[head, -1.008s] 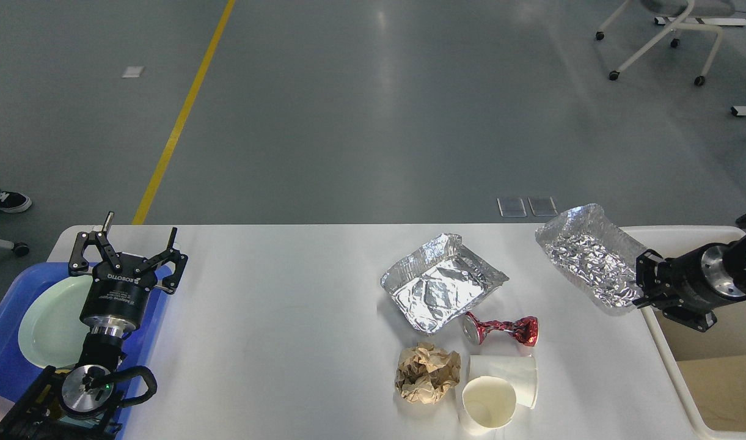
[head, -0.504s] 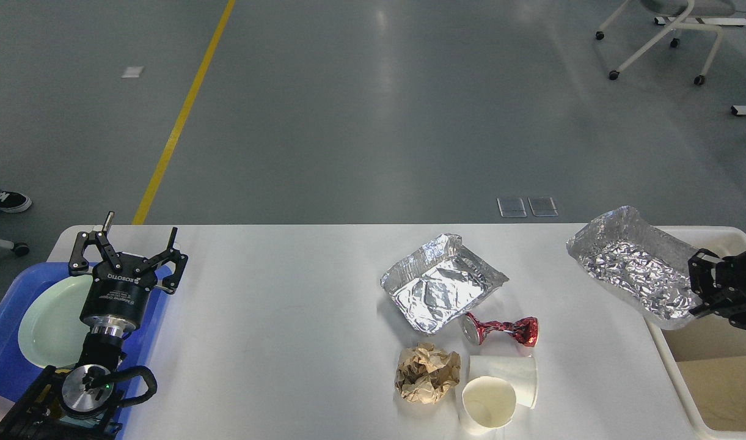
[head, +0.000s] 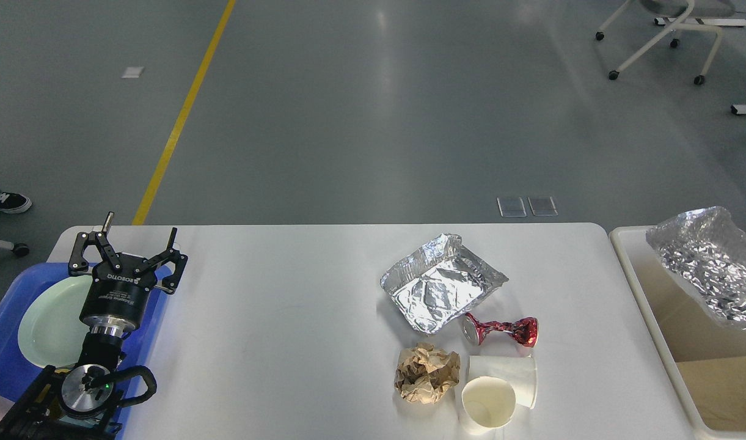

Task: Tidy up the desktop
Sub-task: 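Lift the crumpled foil and carry it into the white bin, then open the right gripper to drop the foil in the bin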

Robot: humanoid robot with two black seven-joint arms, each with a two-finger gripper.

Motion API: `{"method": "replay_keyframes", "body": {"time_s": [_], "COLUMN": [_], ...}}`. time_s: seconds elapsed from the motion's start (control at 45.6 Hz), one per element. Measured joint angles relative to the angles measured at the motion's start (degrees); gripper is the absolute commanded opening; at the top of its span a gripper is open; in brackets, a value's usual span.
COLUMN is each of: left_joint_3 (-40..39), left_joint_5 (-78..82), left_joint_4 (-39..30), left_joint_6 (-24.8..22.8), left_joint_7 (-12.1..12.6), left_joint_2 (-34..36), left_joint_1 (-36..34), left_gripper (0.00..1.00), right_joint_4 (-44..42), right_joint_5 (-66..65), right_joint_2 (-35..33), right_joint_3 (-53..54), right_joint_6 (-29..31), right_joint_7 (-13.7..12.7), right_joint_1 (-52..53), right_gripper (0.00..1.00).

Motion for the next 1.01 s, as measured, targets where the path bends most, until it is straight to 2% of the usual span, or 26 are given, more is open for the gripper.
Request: {"method": "replay_keyframes", "body": {"time_s": [0.044,0.241,0.438,0.723,0.876,1.008], "left_joint_3": [0.00,0.00,0.00,0.00,0.00,0.00], "left_joint_5": [0.00,0.00,0.00,0.00,0.00,0.00], "left_joint_4": [0.00,0.02,0.02,0.02,0.02,0.02], "left_joint_6": [0.00,0.00,0.00,0.00,0.00,0.00], "left_joint_7": [0.00,-0.01,-0.06,-0.06,-0.06,-0.06], "left_joint_2": [0.00,0.00,0.00,0.00,0.00,0.00], "left_joint_1": [0.00,0.00,0.00,0.00,0.00,0.00], "left_gripper": [0.96,0.96,0.96,0.96,0.96,0.96], "right_joint_4": [-5.20,-17.61,-27.30,-41.72,-48.02,-49.04], "right_joint_5": [1.20,2.19,2.20,2.08,2.06,2.13], "right_joint_2": [-0.18,0.46,5.80,18.41,24.15,25.36], "right_joint_3": [4.31,17.24,25.74,29.48,30.02,30.11], "right_joint_6": [-0.05,-1.30,-10.90,-23.39,-26.34,-27.40], "right_joint_7": [-0.01,-0.01,-0.01,0.42,0.51,0.60], "right_joint_1": [-6.52,-22.57,-36.26,-53.51,-59.79,-60.86], "right_gripper": [0.00,0.00,0.00,0.00,0.00,0.00]}}
